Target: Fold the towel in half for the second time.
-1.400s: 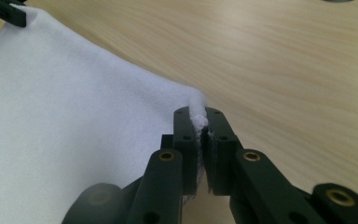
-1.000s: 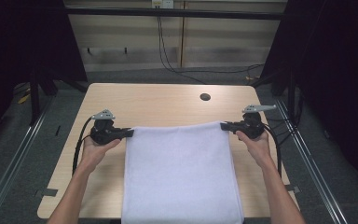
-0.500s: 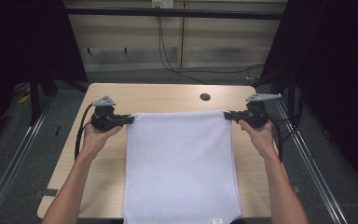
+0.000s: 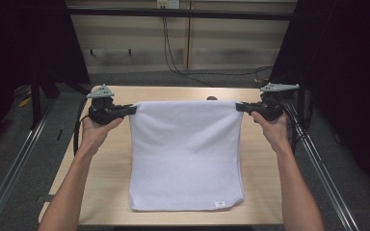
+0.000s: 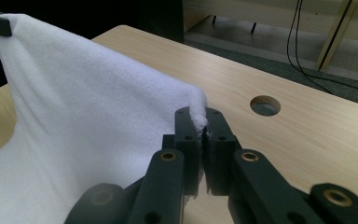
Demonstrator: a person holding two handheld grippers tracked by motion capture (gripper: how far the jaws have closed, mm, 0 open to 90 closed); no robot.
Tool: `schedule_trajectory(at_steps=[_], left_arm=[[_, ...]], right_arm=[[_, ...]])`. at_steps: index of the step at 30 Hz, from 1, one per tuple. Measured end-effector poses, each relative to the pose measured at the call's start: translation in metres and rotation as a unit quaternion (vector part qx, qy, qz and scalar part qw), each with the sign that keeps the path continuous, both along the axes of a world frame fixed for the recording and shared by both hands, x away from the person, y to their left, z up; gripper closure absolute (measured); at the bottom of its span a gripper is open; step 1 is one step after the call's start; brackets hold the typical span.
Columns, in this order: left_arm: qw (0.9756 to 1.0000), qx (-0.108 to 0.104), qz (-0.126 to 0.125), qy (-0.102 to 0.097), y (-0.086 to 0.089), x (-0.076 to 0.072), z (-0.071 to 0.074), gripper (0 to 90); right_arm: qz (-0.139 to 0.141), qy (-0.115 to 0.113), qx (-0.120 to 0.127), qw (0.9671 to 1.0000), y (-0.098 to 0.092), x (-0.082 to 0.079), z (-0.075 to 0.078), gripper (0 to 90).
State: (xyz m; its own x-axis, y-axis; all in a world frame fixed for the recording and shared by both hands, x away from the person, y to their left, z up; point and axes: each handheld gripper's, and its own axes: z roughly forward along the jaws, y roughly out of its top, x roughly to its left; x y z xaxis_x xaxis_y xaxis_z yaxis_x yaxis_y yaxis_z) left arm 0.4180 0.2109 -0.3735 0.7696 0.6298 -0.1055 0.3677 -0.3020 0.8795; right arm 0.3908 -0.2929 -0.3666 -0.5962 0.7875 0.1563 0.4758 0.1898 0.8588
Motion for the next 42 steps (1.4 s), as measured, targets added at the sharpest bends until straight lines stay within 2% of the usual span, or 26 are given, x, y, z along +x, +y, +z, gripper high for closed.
schedule_trajectory(at_steps=[1, 3, 6, 9, 10, 11, 14, 15, 16, 17, 20, 22, 23, 25, 26, 27, 28, 29, 32, 34, 37, 38, 39, 40, 41, 42], left_arm=[[1.0, 0.003, -0.001, 0.002, 0.0, 0.0, -0.003, 83.8], [0.9998, 0.015, -0.011, 0.012, 0.0, -0.005, -0.015, 83.7], [0.9996, 0.016, -0.019, 0.013, 0.001, -0.012, -0.023, 83.7], [0.9996, 0.013, -0.023, 0.013, 0.004, -0.017, -0.026, 83.6], [0.9993, 0.018, -0.032, 0.008, 0.005, -0.024, -0.025, 83.6], [0.9993, 0.018, -0.032, 0.008, 0.005, -0.024, -0.025, 83.6], [0.999, 0.01, -0.043, -0.001, 0.008, -0.037, -0.023, 83.6], [0.999, 0.008, -0.044, -0.003, 0.01, -0.04, -0.022, 83.5], [0.9989, -0.003, -0.047, 0.0, 0.012, -0.044, -0.022, 83.5], [0.9985, -0.022, -0.05, 0.007, 0.016, -0.051, -0.023, 83.4], [0.9984, -0.015, -0.055, 0.005, 0.015, -0.059, -0.024, 83.5], [0.9978, -0.017, -0.065, 0.003, 0.015, -0.071, -0.025, 83.5], [0.9978, -0.017, -0.065, 0.003, 0.015, -0.071, -0.025, 83.4], [0.9964, -0.035, -0.077, 0.01, 0.02, -0.08, -0.028, 83.3], [0.996, -0.036, -0.08, 0.011, 0.025, -0.089, -0.033, 83.3], [0.996, -0.036, -0.08, 0.011, 0.025, -0.089, -0.033, 83.3], [0.9956, -0.034, -0.085, 0.019, 0.026, -0.092, -0.037, 83.3], [0.9953, -0.017, -0.091, 0.03, 0.025, -0.099, -0.045, 83.3], [0.9937, -0.008, -0.102, 0.044, 0.023, -0.109, -0.058, 83.3], [0.9931, 0.011, -0.104, 0.055, 0.021, -0.114, -0.064, 83.1], [0.9921, 0.019, -0.106, 0.065, 0.02, -0.12, -0.07, 83.1], [0.9909, 0.031, -0.112, 0.069, 0.019, -0.125, -0.074, 82.8], [0.9894, 0.045, -0.119, 0.072, 0.018, -0.133, -0.079, 82.7], [0.9894, 0.045, -0.119, 0.072, 0.018, -0.133, -0.079, 82.6], [0.9882, 0.036, -0.125, 0.081, 0.02, -0.141, -0.085, 82.5], [0.9875, 0.043, -0.126, 0.085, 0.02, -0.144, -0.088, 82.2]], right_arm=[[0.0, 0.0, 0.0, 1.0, 0.0, 0.0, 0.0, 85.3], [0.007, 0.01, 0.0, 0.9999, 0.0, -0.003, -0.011, 85.3], [0.015, 0.017, -0.005, 0.9997, 0.0, -0.01, -0.021, 85.2], [0.019, 0.014, 0.003, 0.9997, -0.003, -0.015, -0.025, 85.2], [0.023, 0.015, 0.016, 0.9995, -0.006, -0.02, -0.026, 85.1], [0.027, 0.012, 0.017, 0.9994, -0.006, -0.023, -0.027, 85.1], [0.035, 0.008, 0.015, 0.9992, -0.005, -0.03, -0.026, 85.1], [0.043, 0.006, 0.017, 0.9989, -0.005, -0.039, -0.025, 85.0], [0.043, 0.006, 0.017, 0.9989, -0.005, -0.039, -0.025, 85.0], [0.049, 0.004, 0.014, 0.9987, -0.006, -0.05, -0.025, 84.7], [0.059, 0.007, 0.014, 0.9981, -0.007, -0.066, -0.024, 84.3], [0.065, 0.01, 0.004, 0.9978, -0.006, -0.076, -0.025, 84.4], [0.065, 0.01, 0.004, 0.9978, -0.006, -0.076, -0.025, 84.4], [0.073, 0.011, -0.001, 0.9973, -0.005, -0.088, -0.027, 84.4], [0.073, 0.011, 0.003, 0.9973, -0.006, -0.101, -0.033, 84.4], [0.079, 0.015, 0.009, 0.9967, -0.006, -0.107, -0.037, 84.3], [0.082, 0.019, 0.01, 0.9964, -0.005, -0.113, -0.041, 84.3], [0.087, 0.025, 0.007, 0.9959, -0.004, -0.117, -0.045, 84.2], [0.101, 0.044, -0.013, 0.9939, 0.002, -0.128, -0.059, 83.7], [0.107, 0.057, -0.021, 0.9924, 0.004, -0.136, -0.067, 82.9], [0.11, 0.066, -0.025, 0.9915, 0.005, -0.143, -0.073, 82.4], [0.114, 0.07, -0.022, 0.9908, 0.003, -0.154, -0.078, 80.8], [0.116, 0.073, -0.023, 0.9902, 0.003, -0.158, -0.08, 80.0], [0.116, 0.073, -0.023, 0.9902, 0.003, -0.158, -0.08, 80.0], [0.123, 0.085, -0.032, 0.9883, 0.003, -0.167, -0.086, 77.7], [0.128, 0.092, -0.036, 0.9869, 0.002, -0.171, -0.089, 76.5]])
